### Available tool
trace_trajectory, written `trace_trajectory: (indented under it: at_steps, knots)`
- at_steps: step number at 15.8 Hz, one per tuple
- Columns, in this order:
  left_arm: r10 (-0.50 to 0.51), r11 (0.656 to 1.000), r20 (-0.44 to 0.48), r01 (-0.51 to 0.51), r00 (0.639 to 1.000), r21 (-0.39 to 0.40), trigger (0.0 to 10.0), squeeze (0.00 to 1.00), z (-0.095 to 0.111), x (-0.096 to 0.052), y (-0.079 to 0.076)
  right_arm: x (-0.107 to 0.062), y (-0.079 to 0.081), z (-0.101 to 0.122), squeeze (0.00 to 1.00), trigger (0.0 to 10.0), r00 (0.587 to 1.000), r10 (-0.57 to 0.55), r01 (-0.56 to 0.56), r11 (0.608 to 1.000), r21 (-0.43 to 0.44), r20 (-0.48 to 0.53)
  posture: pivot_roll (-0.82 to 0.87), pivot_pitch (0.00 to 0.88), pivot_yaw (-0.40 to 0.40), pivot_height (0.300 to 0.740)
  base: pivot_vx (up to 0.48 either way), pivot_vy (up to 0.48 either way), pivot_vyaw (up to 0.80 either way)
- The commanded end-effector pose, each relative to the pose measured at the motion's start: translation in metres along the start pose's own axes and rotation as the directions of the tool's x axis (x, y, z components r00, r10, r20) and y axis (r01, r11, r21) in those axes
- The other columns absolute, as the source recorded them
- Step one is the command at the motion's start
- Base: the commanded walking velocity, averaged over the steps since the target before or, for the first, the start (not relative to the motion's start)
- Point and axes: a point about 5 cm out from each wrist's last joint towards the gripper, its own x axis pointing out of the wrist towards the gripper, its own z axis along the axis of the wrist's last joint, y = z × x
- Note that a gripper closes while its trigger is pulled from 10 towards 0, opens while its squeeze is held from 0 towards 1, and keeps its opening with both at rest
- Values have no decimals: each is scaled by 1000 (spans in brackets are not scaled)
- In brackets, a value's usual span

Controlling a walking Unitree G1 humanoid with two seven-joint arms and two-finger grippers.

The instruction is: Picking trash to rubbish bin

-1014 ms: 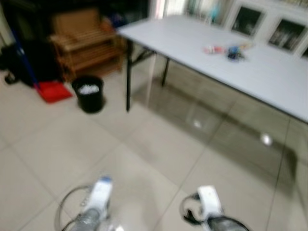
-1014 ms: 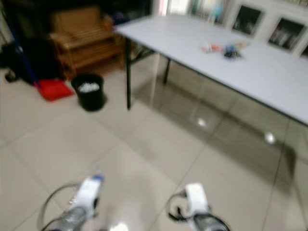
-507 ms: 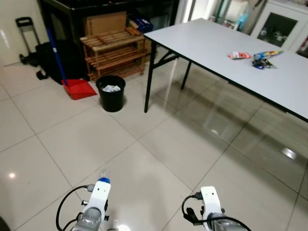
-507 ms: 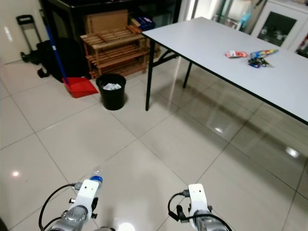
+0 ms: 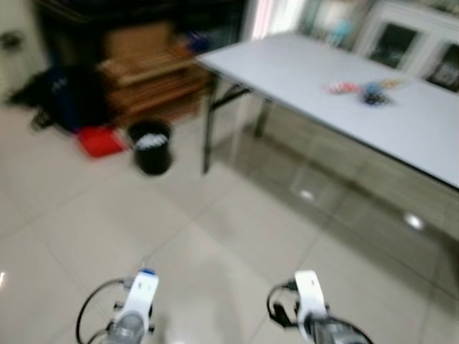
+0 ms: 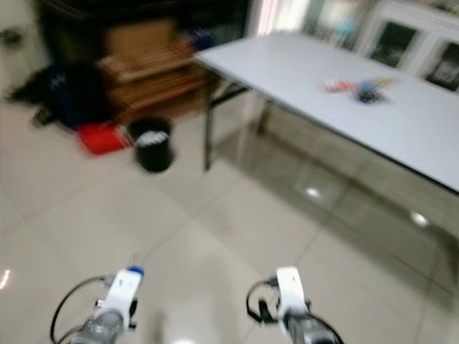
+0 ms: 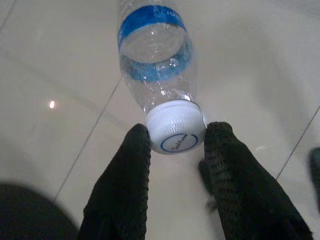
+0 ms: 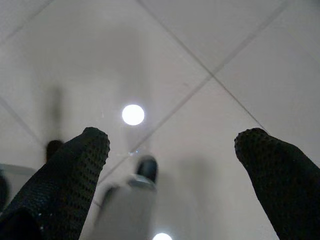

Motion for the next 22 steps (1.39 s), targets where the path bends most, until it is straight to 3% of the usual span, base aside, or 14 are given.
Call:
trace_trajectory:
  at_steps: [1,10,16,22]
  knots:
    - [-23,1000,-5,23,1000,11,10000,0,-2,-1,-9,-1,-6,0,0,10000,1000,-18,18,1000,10,-1,-61,50,-115,740,424,0,0]
    - [-25,999,-16,25,1000,20,10000,0,-4,-1,-10,-1,-5,0,0,10000,1000,-16,16,1000,-12,6,-59,31,-112,740,423,0,0]
    - [-29,999,-20,30,999,29,10000,0,-6,-2,-10,-1,-4,-1,0,10000,1000,-16,16,1000,-27,6,-54,17,-112,740,420,0,675]
    - [-36,999,-26,37,999,40,10000,0,-8,-2,-10,-1,-3,-2,0,10000,1000,-15,15,1000,-18,4,-53,0,-106,740,416,0,0]
